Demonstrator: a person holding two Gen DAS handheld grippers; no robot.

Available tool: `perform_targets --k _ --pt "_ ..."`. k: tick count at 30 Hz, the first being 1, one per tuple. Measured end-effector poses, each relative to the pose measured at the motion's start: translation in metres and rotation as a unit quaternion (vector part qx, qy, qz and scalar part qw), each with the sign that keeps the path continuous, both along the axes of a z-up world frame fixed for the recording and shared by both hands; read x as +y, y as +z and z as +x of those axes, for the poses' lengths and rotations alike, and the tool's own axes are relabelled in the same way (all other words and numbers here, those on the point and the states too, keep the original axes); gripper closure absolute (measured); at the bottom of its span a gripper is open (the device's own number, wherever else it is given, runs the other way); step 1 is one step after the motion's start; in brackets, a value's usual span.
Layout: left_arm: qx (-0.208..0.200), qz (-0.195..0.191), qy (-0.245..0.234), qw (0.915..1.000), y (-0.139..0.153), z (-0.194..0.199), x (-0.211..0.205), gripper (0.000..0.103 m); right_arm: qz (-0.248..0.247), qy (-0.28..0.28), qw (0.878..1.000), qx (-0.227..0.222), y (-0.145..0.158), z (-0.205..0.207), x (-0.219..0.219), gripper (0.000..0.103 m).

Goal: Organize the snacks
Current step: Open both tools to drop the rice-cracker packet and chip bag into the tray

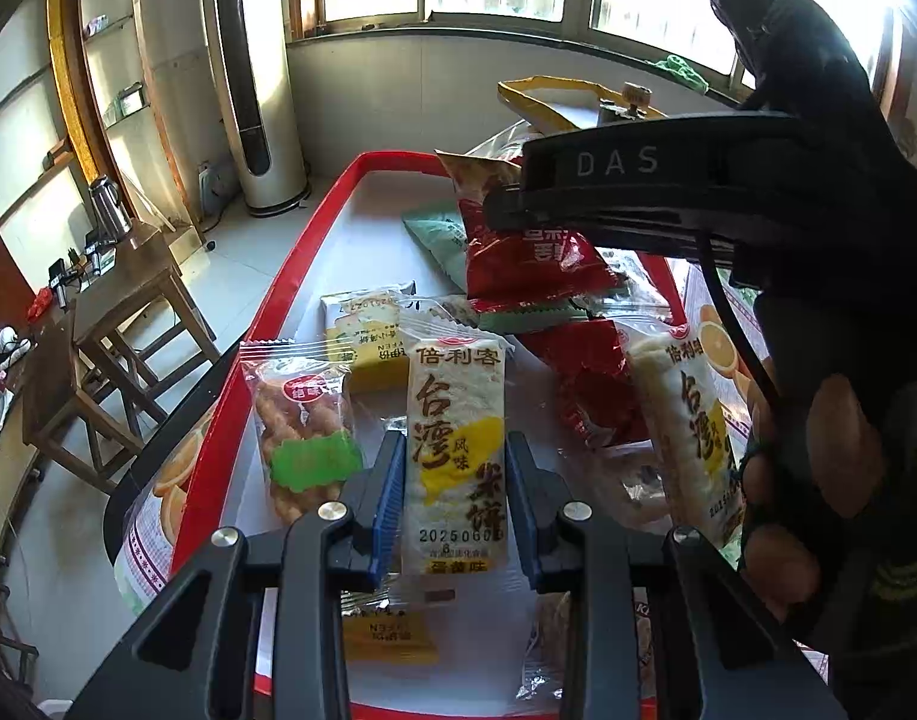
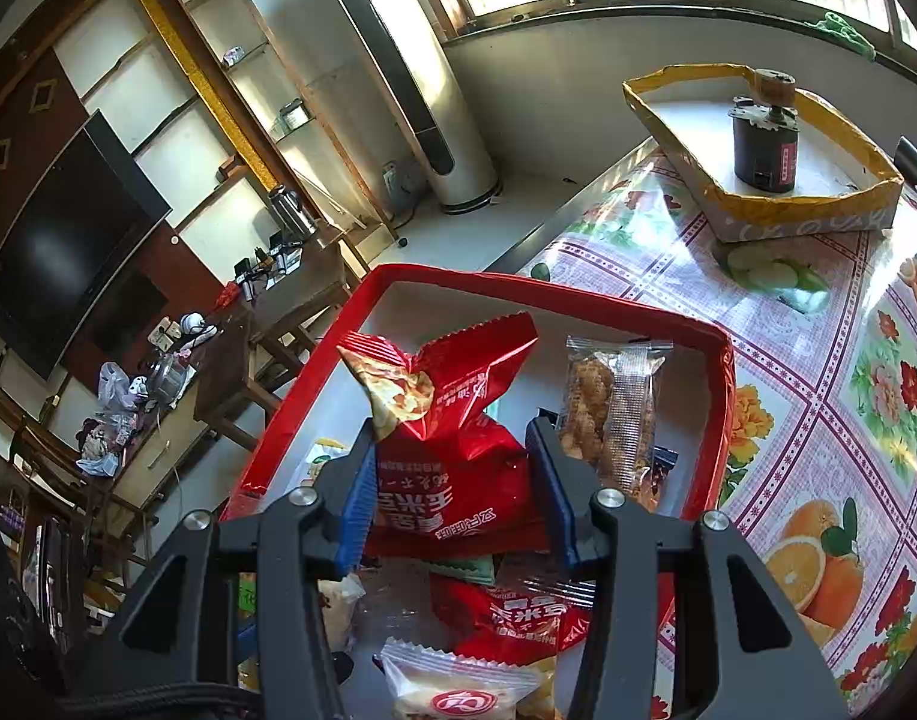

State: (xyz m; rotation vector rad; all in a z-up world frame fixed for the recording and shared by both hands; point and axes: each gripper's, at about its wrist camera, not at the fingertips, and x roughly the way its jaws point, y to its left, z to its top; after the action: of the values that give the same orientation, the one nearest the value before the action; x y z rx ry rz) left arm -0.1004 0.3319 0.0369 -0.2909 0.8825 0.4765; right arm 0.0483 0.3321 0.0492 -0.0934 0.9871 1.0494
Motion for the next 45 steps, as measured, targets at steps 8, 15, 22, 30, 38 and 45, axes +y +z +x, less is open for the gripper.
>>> perform_targets --k 8,15,22,30,38,45 --pt "0.0 0.008 -0.011 0.9999 0.001 0.001 -0.012 0.071 -0.012 0.013 1.0 -0.003 -0.002 -0.001 0.009 0.054" --pt "0.003 0.011 -0.017 0.9998 0.001 0.0 -0.015 0.071 -0.011 0.012 1.0 -0.005 -0.001 -0.002 0.004 0.053" --pt "0.006 0.014 -0.015 0.9998 0.003 -0.002 -0.017 0.063 -0.008 0.01 1.0 -0.015 0.006 -0.005 0.002 0.047" --pt "0.002 0.016 -0.015 0.9998 0.006 -0.009 -0.028 0.036 0.003 0.014 1.0 -0.027 0.021 -0.014 -0.01 0.034" --pt "-0.001 0.022 -0.026 0.9994 0.012 -0.019 -0.045 0.031 0.007 0.032 0.999 -0.035 0.03 -0.03 -0.026 0.027" --pt "-0.01 0.026 -0.023 0.9994 0.019 -0.039 -0.051 0.03 0.001 0.064 0.996 -0.063 0.039 -0.047 -0.047 0.024"
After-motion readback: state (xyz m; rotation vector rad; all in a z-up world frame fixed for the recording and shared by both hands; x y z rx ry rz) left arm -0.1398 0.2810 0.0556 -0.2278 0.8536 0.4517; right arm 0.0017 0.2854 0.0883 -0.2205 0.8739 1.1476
